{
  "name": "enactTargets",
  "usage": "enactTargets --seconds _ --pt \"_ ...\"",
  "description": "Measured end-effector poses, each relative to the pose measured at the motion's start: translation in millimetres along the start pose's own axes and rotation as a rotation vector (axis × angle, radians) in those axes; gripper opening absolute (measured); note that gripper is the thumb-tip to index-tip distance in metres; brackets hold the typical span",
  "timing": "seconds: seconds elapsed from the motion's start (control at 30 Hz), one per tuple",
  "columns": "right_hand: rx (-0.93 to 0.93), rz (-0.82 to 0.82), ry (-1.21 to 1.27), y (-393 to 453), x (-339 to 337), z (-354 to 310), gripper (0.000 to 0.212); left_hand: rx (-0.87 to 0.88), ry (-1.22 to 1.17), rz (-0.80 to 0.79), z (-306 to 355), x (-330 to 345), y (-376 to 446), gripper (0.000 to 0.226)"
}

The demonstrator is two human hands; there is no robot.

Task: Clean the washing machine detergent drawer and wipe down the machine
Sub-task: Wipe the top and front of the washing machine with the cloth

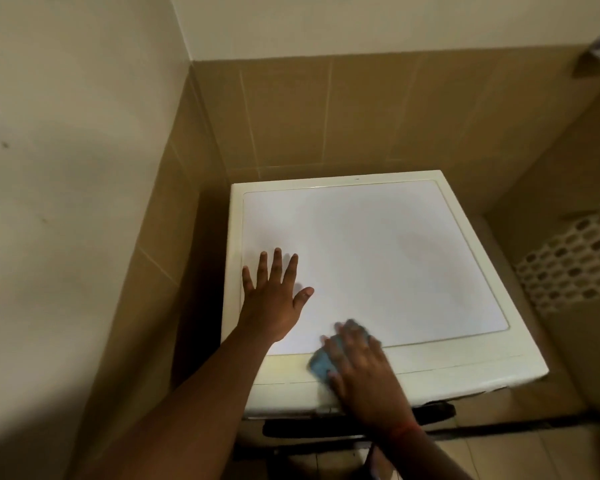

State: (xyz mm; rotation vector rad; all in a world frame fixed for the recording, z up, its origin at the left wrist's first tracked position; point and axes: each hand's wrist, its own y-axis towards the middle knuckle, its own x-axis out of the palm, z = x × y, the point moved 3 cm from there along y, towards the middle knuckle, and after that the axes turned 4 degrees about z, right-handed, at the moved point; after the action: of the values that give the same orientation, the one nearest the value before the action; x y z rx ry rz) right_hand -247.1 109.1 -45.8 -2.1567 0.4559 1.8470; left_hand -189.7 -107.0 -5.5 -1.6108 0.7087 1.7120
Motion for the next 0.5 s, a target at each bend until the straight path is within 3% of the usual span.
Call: enactTargets --seconds 0.07,0.1,0.13,0.23,0.27,0.37,0.4,0.43,0.5 --pt "0.273 0.065 0.026 -5 -2 28 0.056 -0.014 -0.001 0.003 -3 0 0 0.086" --pt "0.323 0.063 0.039 -6 1 27 0.057 -0.025 -0.003 0.001 -6 1 -1 0.087" --pt "0.28 0.041 0.041 -7 4 20 0.057 -0.035 -0.004 -0.003 -7 2 -2 0.089" --pt "-0.092 0.005 -0.003 -4 6 9 0.056 -0.041 0.008 -0.002 -8 7 -6 0.089" --pt "-0.098 0.006 -0.006 3 3 18 0.056 -0.036 0.013 -0.001 -9 8 -6 0.087" --pt "0.288 0.091 0.045 29 -2 42 0.056 -0.052 0.025 -0.005 -15 8 -6 0.087" --pt "0.33 0.097 0.056 37 0 33 0.056 -0.067 0.022 -0.006 -18 8 -6 0.089" --pt "0.27 0.07 0.06 45 3 18 0.057 -0.077 0.02 -0.009 -20 9 -6 0.091" --pt "-0.049 0.026 0.023 55 8 -5 0.056 -0.084 0.021 -0.021 -21 10 -7 0.092"
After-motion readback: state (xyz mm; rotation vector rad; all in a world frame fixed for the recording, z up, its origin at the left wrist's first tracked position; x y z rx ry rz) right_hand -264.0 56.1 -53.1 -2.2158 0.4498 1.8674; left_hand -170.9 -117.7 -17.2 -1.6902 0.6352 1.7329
